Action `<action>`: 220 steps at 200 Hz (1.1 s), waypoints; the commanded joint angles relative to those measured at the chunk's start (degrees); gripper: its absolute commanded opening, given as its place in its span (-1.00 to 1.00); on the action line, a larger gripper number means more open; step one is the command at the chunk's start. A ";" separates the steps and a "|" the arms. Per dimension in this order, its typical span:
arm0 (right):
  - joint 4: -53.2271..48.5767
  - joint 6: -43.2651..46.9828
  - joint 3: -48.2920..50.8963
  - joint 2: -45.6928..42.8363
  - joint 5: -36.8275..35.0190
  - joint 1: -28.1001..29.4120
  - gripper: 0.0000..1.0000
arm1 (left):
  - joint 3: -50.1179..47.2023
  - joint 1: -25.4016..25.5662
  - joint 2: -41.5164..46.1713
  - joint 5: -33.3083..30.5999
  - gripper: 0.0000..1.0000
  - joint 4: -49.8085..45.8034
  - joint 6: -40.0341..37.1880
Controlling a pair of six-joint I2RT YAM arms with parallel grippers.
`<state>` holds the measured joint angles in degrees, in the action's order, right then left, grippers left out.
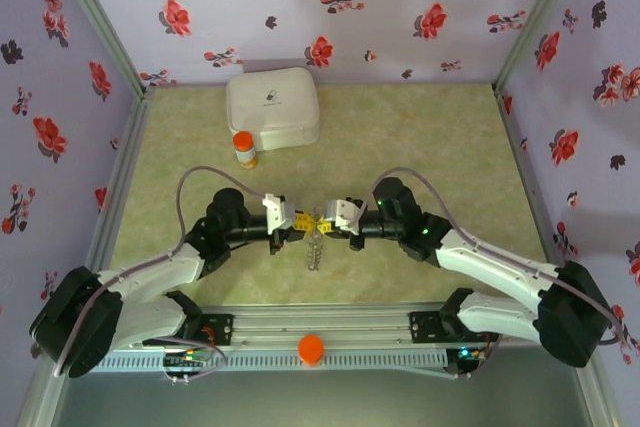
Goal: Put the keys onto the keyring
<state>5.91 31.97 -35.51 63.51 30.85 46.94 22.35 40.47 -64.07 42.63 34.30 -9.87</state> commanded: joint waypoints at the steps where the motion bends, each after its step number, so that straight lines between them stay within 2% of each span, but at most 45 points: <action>1: -2.00 2.05 -2.24 1.03 -1.07 1.02 -0.96 | 0.21 0.49 0.40 0.86 -1.00 8.45 0.15; 21: -2.82 2.12 -2.32 0.23 -2.69 1.01 -0.55 | -0.59 0.48 0.68 -1.61 -1.00 7.81 -1.52; 40: -4.06 2.86 -2.29 -1.32 -5.03 1.00 -0.41 | -0.45 0.64 1.29 -3.54 -1.00 3.61 -4.20; 56: -6.57 3.65 -3.18 -1.72 -5.76 0.97 -0.39 | 0.14 1.00 1.93 -5.23 -1.00 -0.49 -7.26; 103: -6.15 3.98 -3.64 -0.42 -6.18 1.66 -0.51 | 1.51 2.63 1.56 -7.38 -1.00 -6.38 -11.94; 154: -9.48 5.61 -5.44 2.12 -6.96 2.73 -0.79 | 1.84 3.13 1.76 -7.92 -1.00 -7.58 -13.01; 175: -10.08 6.39 -5.58 2.46 -8.16 3.13 -1.00 | 1.82 3.21 1.83 -7.96 -1.00 -7.59 -12.82; 194: -10.58 6.64 -5.54 2.26 -7.77 3.12 -1.00 | 1.83 3.26 1.83 -8.16 -1.00 -7.27 -12.65; 207: -10.55 6.41 -5.63 2.20 -6.82 3.25 -1.00 | 1.48 3.29 1.57 -8.59 -0.79 -5.77 -11.67; 220: -9.30 5.88 -5.31 2.15 -6.18 3.25 -1.00 | 1.29 3.30 0.94 -8.54 -0.71 -4.06 -10.79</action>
<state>-3.44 37.56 -39.66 65.58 24.16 49.69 22.35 43.24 -63.31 33.98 25.89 -21.52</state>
